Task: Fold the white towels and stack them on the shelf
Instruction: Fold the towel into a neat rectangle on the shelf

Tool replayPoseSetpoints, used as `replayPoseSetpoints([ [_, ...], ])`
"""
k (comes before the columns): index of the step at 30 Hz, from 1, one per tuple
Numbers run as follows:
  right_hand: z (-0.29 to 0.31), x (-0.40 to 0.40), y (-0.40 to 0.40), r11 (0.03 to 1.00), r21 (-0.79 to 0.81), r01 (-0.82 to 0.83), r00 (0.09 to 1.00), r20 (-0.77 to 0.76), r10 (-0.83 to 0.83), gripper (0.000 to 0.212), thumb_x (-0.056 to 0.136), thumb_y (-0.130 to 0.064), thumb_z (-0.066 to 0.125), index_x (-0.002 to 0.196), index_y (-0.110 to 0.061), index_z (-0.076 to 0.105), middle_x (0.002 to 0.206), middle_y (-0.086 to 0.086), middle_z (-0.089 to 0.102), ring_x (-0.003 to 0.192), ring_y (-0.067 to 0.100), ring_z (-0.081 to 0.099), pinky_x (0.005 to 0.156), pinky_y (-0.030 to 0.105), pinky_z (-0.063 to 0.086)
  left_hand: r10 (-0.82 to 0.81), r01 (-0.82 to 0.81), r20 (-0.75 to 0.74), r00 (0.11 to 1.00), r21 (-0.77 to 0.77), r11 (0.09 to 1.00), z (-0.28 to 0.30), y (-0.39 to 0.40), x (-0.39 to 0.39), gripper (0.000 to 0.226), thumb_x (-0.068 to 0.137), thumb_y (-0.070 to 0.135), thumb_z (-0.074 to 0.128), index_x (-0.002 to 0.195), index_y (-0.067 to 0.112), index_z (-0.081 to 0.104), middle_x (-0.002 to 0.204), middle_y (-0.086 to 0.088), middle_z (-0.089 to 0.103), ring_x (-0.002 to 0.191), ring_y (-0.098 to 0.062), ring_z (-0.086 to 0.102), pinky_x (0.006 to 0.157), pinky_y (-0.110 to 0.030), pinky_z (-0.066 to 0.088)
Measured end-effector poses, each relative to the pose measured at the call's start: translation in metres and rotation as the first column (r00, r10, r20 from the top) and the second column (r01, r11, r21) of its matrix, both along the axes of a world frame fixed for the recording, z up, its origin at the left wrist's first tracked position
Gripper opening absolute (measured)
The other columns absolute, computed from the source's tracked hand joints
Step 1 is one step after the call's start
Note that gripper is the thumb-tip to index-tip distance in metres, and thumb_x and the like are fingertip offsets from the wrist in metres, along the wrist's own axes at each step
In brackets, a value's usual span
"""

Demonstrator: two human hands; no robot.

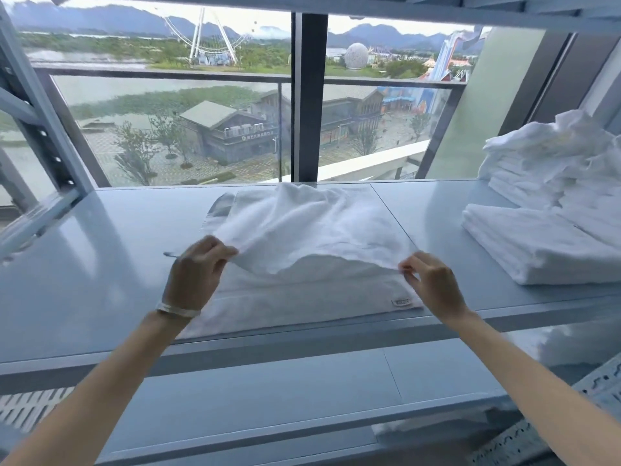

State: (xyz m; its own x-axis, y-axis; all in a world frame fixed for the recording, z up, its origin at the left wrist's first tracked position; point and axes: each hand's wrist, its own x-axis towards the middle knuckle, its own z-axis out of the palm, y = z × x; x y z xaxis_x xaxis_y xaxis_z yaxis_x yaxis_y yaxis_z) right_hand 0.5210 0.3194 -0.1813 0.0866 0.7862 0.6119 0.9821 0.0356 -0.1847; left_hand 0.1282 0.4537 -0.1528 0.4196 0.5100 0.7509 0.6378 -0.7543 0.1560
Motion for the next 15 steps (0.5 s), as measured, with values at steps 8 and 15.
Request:
replayPoseSetpoints([
  [8,-0.042,0.014,-0.019,0.948,-0.317,-0.008,0.996,-0.084,-0.020,0.011,0.078,0.000,0.067,0.076,-0.007,0.058,0.077,0.001,0.060,0.070,0.027,0.057,0.058,0.028,0.037,-0.021,-0.009,-0.159,0.987,-0.187,0.982,-0.089,-0.034,-0.046,0.015,0.073,0.019,0.058,0.086,0.027,0.058,0.078,0.005,0.061,0.077,-0.012,0.049,0.050,-0.027,0.048],
  [15,-0.039,0.028,-0.023,0.974,-0.209,0.091,0.996,0.001,-0.093,0.022,0.066,0.017,0.067,0.069,-0.004,0.061,0.071,0.009,0.058,0.056,0.032,0.059,0.051,0.027,0.038,0.064,-0.121,-0.204,0.977,-0.281,0.952,-0.081,-0.026,-0.068,0.047,0.067,0.004,0.078,0.081,0.025,0.037,0.069,0.002,0.063,0.059,-0.027,0.062,0.046,-0.028,0.043],
])
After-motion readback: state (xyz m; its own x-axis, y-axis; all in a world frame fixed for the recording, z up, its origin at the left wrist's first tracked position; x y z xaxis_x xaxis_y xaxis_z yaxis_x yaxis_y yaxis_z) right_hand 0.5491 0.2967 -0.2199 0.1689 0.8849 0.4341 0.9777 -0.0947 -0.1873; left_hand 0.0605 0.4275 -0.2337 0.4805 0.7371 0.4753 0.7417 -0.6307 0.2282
